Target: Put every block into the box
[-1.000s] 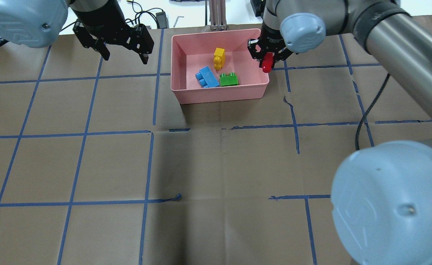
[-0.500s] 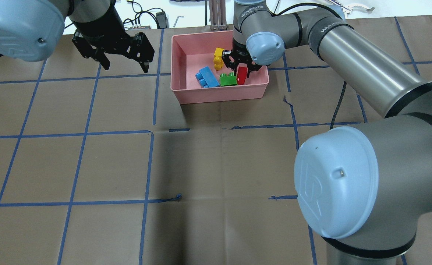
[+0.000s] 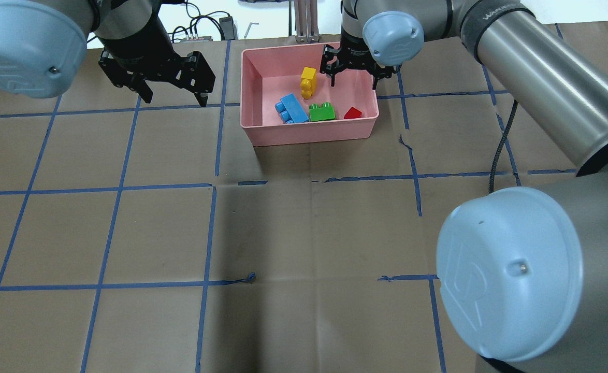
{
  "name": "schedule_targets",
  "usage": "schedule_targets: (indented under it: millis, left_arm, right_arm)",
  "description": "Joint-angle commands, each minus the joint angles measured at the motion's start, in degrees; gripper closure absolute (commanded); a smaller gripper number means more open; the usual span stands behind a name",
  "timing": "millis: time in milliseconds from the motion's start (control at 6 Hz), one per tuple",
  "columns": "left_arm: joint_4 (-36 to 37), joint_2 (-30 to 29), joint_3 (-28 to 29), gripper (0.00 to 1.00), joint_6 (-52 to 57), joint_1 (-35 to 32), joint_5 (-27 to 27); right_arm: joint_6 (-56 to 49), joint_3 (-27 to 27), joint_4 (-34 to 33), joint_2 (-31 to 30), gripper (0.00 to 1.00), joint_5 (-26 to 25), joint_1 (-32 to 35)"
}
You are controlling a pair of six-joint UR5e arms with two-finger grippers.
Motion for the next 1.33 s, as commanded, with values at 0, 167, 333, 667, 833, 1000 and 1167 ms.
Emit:
schedule_targets:
  millis: [0,167,333,667,833,1000,1167]
  left_arm:
    - [0.08,0.03,-0.03,0.0,0.01,0.06,0.0]
    - [0.08,0.03,-0.03,0.0,0.01,0.15,0.0]
    - [0.08,0.03,0.06,0.0,0.01,0.15,0.0]
    - [0.08,0.03,0.06,0.0,0.01,0.15,0.0]
    - [0.17,0.03,0.06,0.0,0.01,0.15,0.0]
    - [0.17,0.03,0.06,0.0,0.01,0.15,0.0]
    - [0.08,0.21,0.06,0.0,0.1,0.15,0.0]
  right_arm:
    - [-6.66,0.84,10.89,-6.45,0.0,-0.53,-2.98]
    - [-12.53,2.06,16.88,-9.97,0.0,-0.97,-5.87]
    - [-19.98,6.86,19.9,-14.53,0.0,-0.98,-9.64]
    - [-20.06,19.41,18.8,-27.6,0.0,-0.89,-10.73]
    - [-16.31,21.57,19.83,-32.37,0.0,-2.54,-10.73]
    - [-15.41,20.89,21.24,-34.85,0.0,-2.65,-9.95]
    - [-13.66,20.88,21.42,-34.53,0.0,-2.3,-9.59]
